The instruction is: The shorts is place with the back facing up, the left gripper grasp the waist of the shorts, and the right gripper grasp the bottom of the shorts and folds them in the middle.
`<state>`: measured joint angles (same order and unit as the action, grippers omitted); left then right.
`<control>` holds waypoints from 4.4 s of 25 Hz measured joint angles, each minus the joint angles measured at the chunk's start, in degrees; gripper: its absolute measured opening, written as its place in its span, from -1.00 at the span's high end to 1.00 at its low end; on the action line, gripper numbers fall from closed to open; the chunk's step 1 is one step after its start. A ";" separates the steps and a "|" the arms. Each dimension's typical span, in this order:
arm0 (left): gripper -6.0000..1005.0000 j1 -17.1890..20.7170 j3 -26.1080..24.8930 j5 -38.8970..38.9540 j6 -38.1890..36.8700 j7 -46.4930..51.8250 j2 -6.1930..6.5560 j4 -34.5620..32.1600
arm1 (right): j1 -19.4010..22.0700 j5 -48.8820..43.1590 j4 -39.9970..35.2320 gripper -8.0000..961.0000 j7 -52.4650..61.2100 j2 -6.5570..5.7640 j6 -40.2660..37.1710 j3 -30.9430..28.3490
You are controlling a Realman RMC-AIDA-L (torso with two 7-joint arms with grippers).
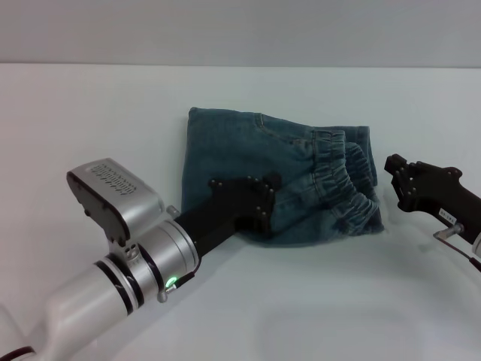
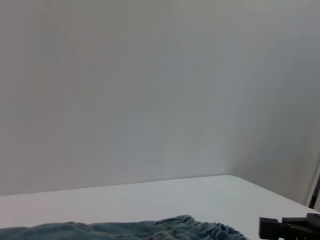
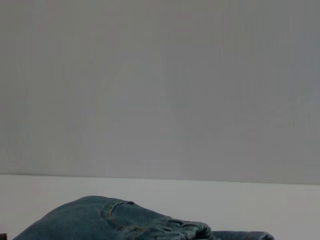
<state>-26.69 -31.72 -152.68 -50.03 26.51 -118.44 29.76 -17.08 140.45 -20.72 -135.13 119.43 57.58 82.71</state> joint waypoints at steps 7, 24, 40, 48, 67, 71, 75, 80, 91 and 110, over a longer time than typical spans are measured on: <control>0.99 -0.50 1.14 0.00 0.87 0.44 -0.19 0.10 | 0.16 0.00 0.06 0.96 0.04 0.10 0.29 0.00; 0.99 -1.83 0.34 0.59 8.45 0.64 -0.40 -0.61 | 0.30 -0.01 -0.02 0.96 0.15 0.11 1.02 -0.01; 0.99 -1.88 -5.14 0.63 10.71 0.06 -0.24 -2.70 | 0.38 -0.01 0.05 0.96 0.22 0.10 1.14 0.00; 0.99 -1.90 -7.20 0.62 10.83 0.02 -0.21 -4.48 | 0.38 -0.01 0.11 0.96 0.22 0.11 1.14 -0.01; 0.99 3.19 -13.59 0.73 -5.04 -10.70 -0.22 -5.44 | 0.22 0.35 0.17 0.96 -5.82 0.09 1.12 -0.43; 0.99 5.01 -17.56 0.81 -6.82 -11.46 -0.13 -5.75 | 0.84 5.55 -0.21 0.96 -14.03 0.21 1.55 -0.76; 0.99 6.90 -20.74 0.81 -9.01 -13.04 0.06 -6.41 | 1.29 10.40 0.18 0.96 -20.21 0.21 1.81 -0.88; 0.99 9.32 -24.49 0.81 -12.75 -17.13 -0.11 -6.99 | 3.01 18.58 2.17 0.96 -23.32 0.33 4.09 -0.89; 0.71 9.32 -30.03 1.04 -13.20 -17.29 -0.17 -9.79 | 4.48 23.21 8.89 0.80 -25.18 0.43 10.29 -9.72; -0.41 9.15 -30.22 2.93 -14.13 -19.02 -0.21 -10.43 | 5.61 23.21 13.99 -0.26 -28.52 0.46 19.14 -14.63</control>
<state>-17.54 -61.94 -149.75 -64.15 7.49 -118.65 19.33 -11.47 163.66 -6.74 -163.65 119.89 76.72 68.07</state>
